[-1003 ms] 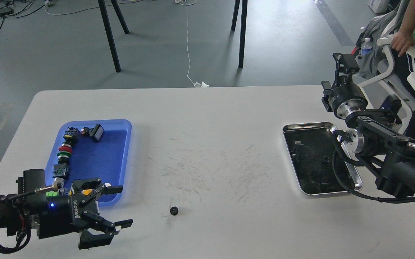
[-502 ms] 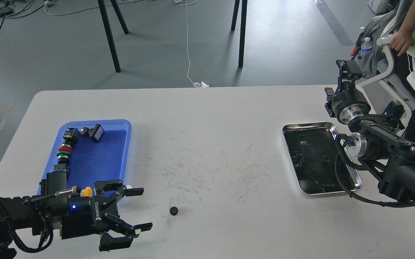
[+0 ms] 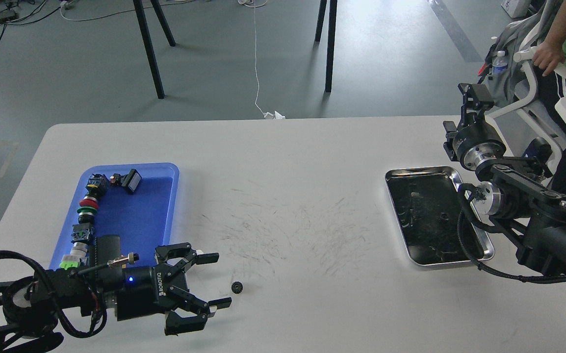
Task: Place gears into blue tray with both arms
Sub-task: 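Move the open left gripper toward the black gear lying on the table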
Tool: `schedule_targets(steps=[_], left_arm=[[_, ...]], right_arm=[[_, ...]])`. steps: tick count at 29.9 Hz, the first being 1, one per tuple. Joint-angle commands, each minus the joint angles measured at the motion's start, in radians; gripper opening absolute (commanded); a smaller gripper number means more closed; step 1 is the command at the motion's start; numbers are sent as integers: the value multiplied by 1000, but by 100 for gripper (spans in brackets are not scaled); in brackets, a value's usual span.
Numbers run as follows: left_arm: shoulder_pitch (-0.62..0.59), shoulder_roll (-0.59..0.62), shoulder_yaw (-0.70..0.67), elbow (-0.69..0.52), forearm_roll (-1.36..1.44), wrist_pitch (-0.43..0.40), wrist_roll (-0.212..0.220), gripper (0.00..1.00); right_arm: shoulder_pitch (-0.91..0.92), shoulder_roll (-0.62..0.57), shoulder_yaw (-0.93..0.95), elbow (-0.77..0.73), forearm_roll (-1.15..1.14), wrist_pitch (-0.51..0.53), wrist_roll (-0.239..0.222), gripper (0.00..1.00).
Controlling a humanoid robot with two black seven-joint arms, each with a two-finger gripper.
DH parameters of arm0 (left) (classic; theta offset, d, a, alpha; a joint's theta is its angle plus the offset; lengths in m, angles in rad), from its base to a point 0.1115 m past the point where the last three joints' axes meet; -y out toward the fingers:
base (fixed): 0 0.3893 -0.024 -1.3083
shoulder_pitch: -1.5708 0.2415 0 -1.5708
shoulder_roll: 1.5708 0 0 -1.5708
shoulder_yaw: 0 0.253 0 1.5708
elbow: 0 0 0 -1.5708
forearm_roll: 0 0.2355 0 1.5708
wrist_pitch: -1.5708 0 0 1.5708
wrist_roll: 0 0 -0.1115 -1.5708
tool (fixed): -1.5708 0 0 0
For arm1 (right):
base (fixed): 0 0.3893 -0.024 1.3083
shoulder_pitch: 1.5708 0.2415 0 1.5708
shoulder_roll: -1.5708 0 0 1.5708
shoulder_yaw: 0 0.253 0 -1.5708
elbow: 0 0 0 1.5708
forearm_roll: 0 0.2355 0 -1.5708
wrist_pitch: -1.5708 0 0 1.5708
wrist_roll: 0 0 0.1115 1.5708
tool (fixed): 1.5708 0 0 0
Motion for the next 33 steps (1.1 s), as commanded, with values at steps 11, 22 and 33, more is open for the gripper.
schedule_targets(steps=[11, 22, 33], left_arm=[[2, -70, 1, 53, 2, 2, 0, 94], [22, -135, 13, 124, 2, 22, 0, 91], [31, -176, 13, 179, 2, 42, 0, 84]], right_arm=[[-22, -6, 6, 2, 50, 3, -31, 97], [-22, -7, -3, -5, 50, 6, -30, 97], [-21, -7, -6, -3, 48, 6, -30, 97]])
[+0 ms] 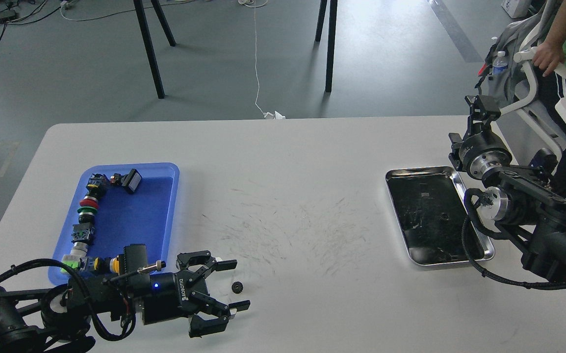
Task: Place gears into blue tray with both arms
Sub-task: 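Move the open left gripper toward the black gear lying on the table, then close the left gripper on the black gear on the table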
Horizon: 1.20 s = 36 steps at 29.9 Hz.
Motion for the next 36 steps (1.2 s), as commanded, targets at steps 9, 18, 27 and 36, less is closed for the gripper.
schedule_targets(steps=[9, 18, 27, 36], left_arm=[[18, -36, 0, 39, 0, 2, 0, 78], [22, -72, 0, 69, -2, 2, 0, 76], [24, -86, 0, 92, -2, 2, 0, 68], [22, -80, -2, 113, -2, 19, 0, 60]], right_arm=[[5, 0, -4, 0, -2, -2, 0, 97], [6, 0, -7, 0, -2, 0, 0, 97], [3, -7, -6, 1, -2, 1, 0, 97], [3, -7, -7, 1, -3, 1, 0, 97]])
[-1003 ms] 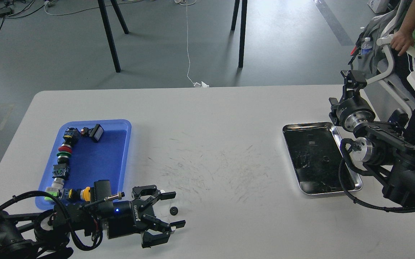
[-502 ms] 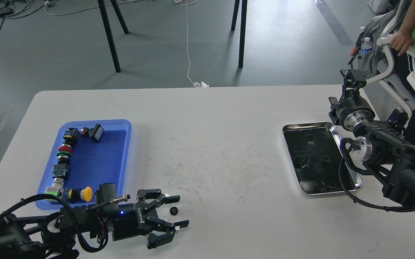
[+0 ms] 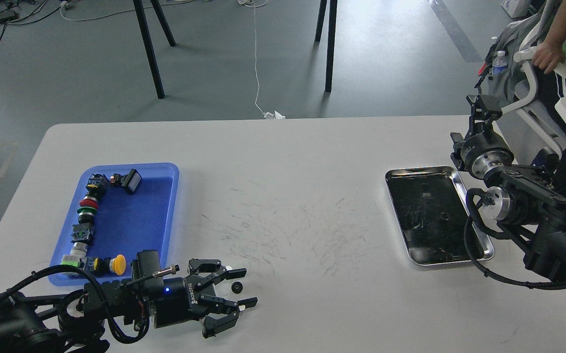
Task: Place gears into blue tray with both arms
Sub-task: 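Close the left gripper on the black gear on the table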
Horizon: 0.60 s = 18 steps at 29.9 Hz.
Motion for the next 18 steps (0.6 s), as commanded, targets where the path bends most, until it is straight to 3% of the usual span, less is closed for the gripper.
schedule_targets(steps=[1, 18], left_arm=[[-2, 6, 1, 3, 0, 10, 0, 60], [23, 18, 0, 0, 8, 34, 0, 50]], right_arm=[[0, 0, -2, 0, -1, 0, 0, 97], [0, -1, -5, -2, -5, 0, 0, 97]])
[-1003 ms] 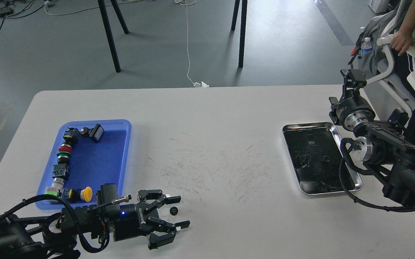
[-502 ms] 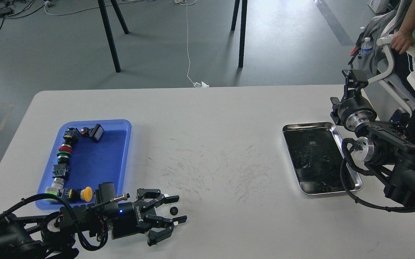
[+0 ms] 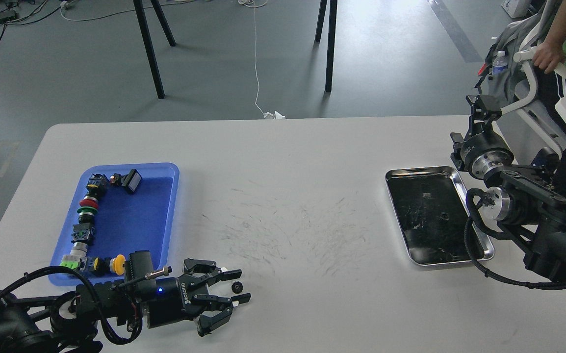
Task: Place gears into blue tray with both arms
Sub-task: 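Close the left gripper on the black gear on the table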
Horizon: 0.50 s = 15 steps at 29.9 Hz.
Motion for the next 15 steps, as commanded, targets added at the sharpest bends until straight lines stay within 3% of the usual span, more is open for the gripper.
schedule_targets(steps=[1, 15], left_arm=[[8, -3, -1, 1, 0, 5, 0, 48], [8, -9, -1, 12, 2, 5, 0, 39]], right_arm=[[1, 1, 0, 0, -1, 0, 0, 97], [1, 1, 0, 0, -4, 0, 0, 97]])
